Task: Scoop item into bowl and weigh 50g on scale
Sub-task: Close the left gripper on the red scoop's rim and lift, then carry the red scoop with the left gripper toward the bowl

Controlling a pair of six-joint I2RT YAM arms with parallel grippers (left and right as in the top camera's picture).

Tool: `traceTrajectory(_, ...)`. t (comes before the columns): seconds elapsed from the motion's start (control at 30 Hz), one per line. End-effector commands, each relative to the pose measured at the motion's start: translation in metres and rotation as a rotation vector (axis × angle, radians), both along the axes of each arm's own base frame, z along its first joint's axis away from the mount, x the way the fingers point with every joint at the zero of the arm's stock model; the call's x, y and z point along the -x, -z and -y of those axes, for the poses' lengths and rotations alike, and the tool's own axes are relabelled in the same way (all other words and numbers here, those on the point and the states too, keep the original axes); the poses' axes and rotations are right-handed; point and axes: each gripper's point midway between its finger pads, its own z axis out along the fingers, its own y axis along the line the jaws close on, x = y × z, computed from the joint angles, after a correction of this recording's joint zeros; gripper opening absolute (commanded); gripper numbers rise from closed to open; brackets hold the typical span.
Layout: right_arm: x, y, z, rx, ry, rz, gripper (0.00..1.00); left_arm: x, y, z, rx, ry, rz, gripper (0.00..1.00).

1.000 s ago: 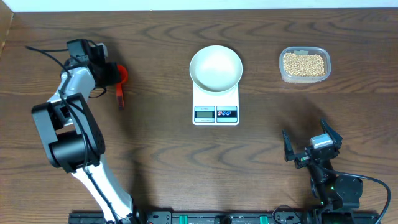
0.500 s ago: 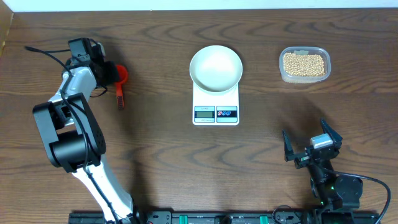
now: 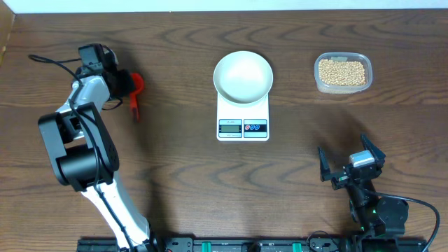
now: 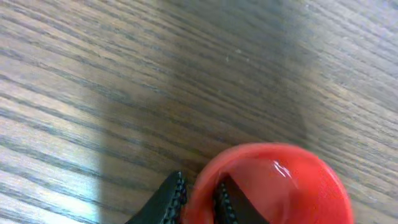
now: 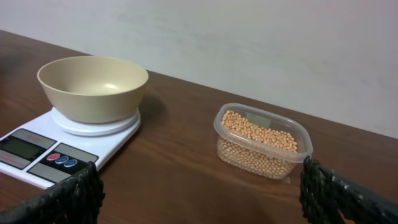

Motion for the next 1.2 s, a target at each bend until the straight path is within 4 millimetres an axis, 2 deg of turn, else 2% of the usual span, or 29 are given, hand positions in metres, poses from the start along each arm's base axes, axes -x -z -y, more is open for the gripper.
traceTrajectory(0.0, 0.0, 0.001, -0.001, 0.007, -0.003, 0.001, 0.99, 0.009, 0.021, 0.001, 0.018, -0.028, -0.051, 0.19)
traceTrajectory(0.03, 0.0, 0.001, -0.001, 0.007, -0.002, 0.001, 0.99, 0.009, 0.021, 0.001, 0.018, -0.028, -0.052, 0.15)
traceTrajectory(0.23, 0.0, 0.001, -0.001, 0.007, -0.002, 0.001, 0.99, 0.009, 0.021, 0.001, 0.019, -0.032, -0.05, 0.08)
traceTrajectory(0.53, 0.0, 0.001, -0.001, 0.007, -0.002, 0.001, 0.99, 0.003, 0.011, -0.001, 0.046, -0.096, -0.02, 0.07)
traceTrajectory(0.67, 0.0, 0.001, -0.001, 0.007, -0.002, 0.001, 0.99, -0.003, -0.012, -0.003, 0.083, -0.181, 0.028, 0.07)
traceTrajectory(0.87, 0.0, 0.001, -0.001, 0.007, -0.003, 0.001, 0.99, -0.003, -0.062, -0.003, 0.172, -0.343, 0.109, 0.07)
traceTrajectory(1.0, 0.0, 0.001, -0.001, 0.007, -0.003, 0.001, 0.99, 0.004, -0.093, -0.001, 0.264, -0.488, 0.142, 0.07)
traceTrajectory(1.17, 0.0, 0.001, -0.001, 0.007, -0.003, 0.001, 0.99, 0.018, -0.114, 0.004, 0.362, -0.642, 0.135, 0.07)
